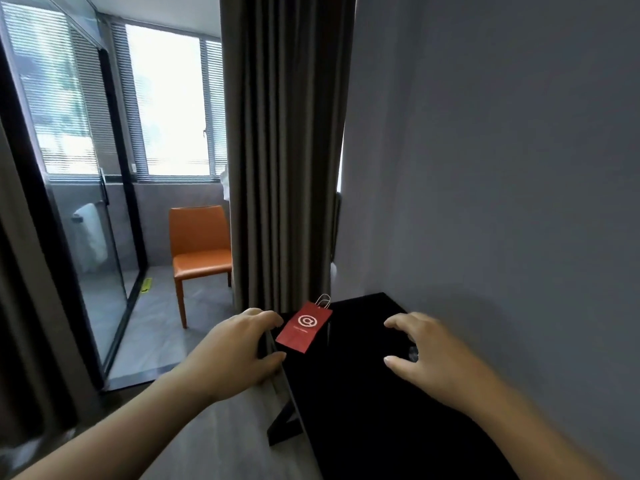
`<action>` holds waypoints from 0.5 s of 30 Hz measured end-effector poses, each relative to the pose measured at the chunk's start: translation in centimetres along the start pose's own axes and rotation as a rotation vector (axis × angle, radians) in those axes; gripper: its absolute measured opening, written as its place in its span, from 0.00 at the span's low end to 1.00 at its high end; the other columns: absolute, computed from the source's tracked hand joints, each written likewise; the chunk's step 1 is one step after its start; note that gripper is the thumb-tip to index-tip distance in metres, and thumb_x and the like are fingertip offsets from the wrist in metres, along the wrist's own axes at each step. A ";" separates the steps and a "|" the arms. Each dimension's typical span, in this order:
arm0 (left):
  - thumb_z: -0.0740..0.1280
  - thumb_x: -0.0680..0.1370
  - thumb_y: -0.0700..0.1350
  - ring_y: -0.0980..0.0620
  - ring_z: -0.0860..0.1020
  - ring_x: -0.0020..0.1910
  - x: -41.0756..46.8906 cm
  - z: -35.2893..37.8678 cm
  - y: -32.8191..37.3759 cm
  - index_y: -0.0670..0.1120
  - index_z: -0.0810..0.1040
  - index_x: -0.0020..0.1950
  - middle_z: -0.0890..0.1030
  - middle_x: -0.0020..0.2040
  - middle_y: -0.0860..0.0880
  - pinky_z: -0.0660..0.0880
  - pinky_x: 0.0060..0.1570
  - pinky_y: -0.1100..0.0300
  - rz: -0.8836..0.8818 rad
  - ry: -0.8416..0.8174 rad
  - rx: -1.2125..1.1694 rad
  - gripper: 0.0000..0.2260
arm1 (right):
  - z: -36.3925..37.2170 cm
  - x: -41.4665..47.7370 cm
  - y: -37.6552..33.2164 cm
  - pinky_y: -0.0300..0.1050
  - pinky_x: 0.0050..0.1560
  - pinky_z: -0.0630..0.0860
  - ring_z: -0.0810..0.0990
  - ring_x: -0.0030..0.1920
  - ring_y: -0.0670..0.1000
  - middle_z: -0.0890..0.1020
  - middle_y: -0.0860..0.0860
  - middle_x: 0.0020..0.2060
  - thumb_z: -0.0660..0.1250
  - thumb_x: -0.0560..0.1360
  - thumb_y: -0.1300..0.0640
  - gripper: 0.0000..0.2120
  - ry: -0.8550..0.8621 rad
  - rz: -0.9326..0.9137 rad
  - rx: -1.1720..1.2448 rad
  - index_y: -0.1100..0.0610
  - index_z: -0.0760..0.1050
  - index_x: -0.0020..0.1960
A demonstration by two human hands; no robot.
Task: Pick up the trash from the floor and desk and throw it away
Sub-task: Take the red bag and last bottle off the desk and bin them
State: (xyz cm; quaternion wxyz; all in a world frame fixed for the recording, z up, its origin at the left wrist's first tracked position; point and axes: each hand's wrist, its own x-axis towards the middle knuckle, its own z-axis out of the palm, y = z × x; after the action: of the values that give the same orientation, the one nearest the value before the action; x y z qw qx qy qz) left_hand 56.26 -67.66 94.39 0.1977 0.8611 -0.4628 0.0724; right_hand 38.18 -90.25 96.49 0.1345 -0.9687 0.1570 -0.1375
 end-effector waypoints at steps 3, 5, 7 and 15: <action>0.67 0.73 0.60 0.60 0.74 0.57 5.1 1.0 -2.8 0.56 0.70 0.67 0.74 0.61 0.59 0.68 0.51 0.70 -0.025 -0.048 0.012 0.24 | 1.1 5.1 1.6 0.35 0.58 0.69 0.72 0.62 0.42 0.73 0.42 0.63 0.67 0.74 0.46 0.25 -0.009 0.025 -0.010 0.47 0.68 0.69; 0.67 0.72 0.61 0.60 0.74 0.57 8.7 1.9 -4.9 0.56 0.70 0.67 0.74 0.61 0.58 0.70 0.51 0.70 -0.035 -0.071 -0.001 0.25 | 1.9 8.9 2.6 0.35 0.59 0.69 0.71 0.63 0.42 0.73 0.42 0.64 0.67 0.74 0.46 0.25 -0.005 0.037 -0.007 0.47 0.68 0.70; 0.67 0.73 0.60 0.59 0.75 0.58 11.6 3.2 -7.0 0.55 0.71 0.67 0.74 0.61 0.57 0.73 0.53 0.67 -0.050 -0.087 -0.026 0.24 | 2.9 12.1 3.5 0.36 0.59 0.69 0.71 0.63 0.43 0.73 0.43 0.64 0.67 0.74 0.47 0.25 -0.018 0.061 -0.005 0.48 0.68 0.70; 0.68 0.72 0.56 0.58 0.77 0.51 21.1 10.1 -15.0 0.54 0.73 0.65 0.75 0.56 0.57 0.73 0.50 0.66 -0.055 -0.202 -0.057 0.22 | 8.2 20.9 6.3 0.36 0.57 0.70 0.73 0.62 0.43 0.73 0.43 0.64 0.68 0.73 0.46 0.25 -0.077 0.179 -0.028 0.47 0.68 0.69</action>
State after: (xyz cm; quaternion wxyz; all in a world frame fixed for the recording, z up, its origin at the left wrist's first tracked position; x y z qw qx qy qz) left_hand 79.94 -80.58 87.62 0.1764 0.8703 -0.4587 -0.0335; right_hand 58.07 -101.37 91.69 0.1388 -0.9571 0.2396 -0.0857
